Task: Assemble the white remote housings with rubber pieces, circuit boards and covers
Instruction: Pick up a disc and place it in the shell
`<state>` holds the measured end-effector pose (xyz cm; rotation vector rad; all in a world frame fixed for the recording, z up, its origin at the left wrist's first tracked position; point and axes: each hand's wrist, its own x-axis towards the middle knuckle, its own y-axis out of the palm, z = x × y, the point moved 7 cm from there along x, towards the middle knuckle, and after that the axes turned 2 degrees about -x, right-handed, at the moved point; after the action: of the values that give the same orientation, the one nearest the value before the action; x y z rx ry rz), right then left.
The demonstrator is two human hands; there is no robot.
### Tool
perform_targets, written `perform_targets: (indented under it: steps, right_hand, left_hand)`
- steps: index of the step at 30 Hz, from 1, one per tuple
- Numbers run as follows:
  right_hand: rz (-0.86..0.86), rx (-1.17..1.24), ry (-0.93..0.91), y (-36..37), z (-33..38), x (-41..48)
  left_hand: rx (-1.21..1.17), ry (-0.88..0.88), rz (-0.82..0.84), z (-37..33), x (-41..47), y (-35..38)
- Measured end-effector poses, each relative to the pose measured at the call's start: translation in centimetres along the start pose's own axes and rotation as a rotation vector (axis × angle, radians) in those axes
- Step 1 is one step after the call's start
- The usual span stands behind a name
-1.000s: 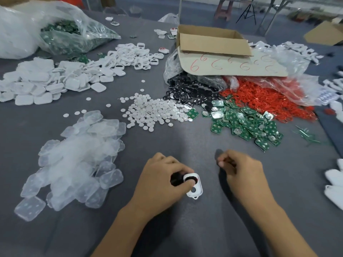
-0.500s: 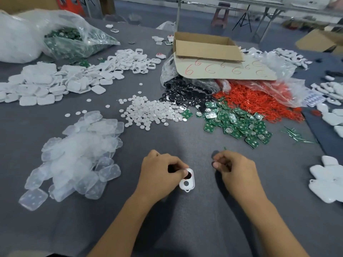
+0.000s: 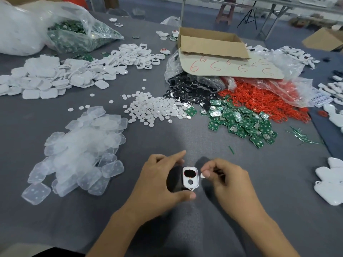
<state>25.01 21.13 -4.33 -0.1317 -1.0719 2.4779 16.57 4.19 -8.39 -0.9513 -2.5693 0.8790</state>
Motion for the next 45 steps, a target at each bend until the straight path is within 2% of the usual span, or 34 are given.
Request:
perform_targets:
  steps: [3,14,19,26,33,36,42,45]
  right_hand:
    - [0.033,-0.005,-0.042,2.0,1.4,-0.4]
    - [0.105,-0.136,-0.049,3.0,1.6,0.1]
    - [0.057,-0.111,-0.005,2.5,1.3,0.4]
    - [0.118,-0.17,0.038,3.1,1.2,1.1]
    - [0.331,-0.301,-0.192,3.3,3.6,3.1]
    - [0.267,-0.257,-0.185,3.0,3.1,3.2]
    - [0.012,0.041,-0.07,2.5,0.5,1.1]
    - [-0.036,0.115,-0.06,2.6,0.1,0.9]
  left_hand:
    - [0.121,0.062,-0.065,-0.4,0.1,0.2]
    - [0.109,0.08,-0.096,0.1,0.3,0.4]
    - [0.103,0.063,-0.102,0.1,0.3,0.3]
    - [0.103,0.083,-0.121,-0.3,0.4,0.2]
    - [0.086,0.05,-0.079,0.0,0.5,0.3]
    - [0.093,0.051,-0.073,-0.1,0.5,0.3]
    - [0.093,0.072,-0.067,-0.3,0.3,0.3]
    - [0.106,0.077,-0.062,-0.4,0.3,0.3]
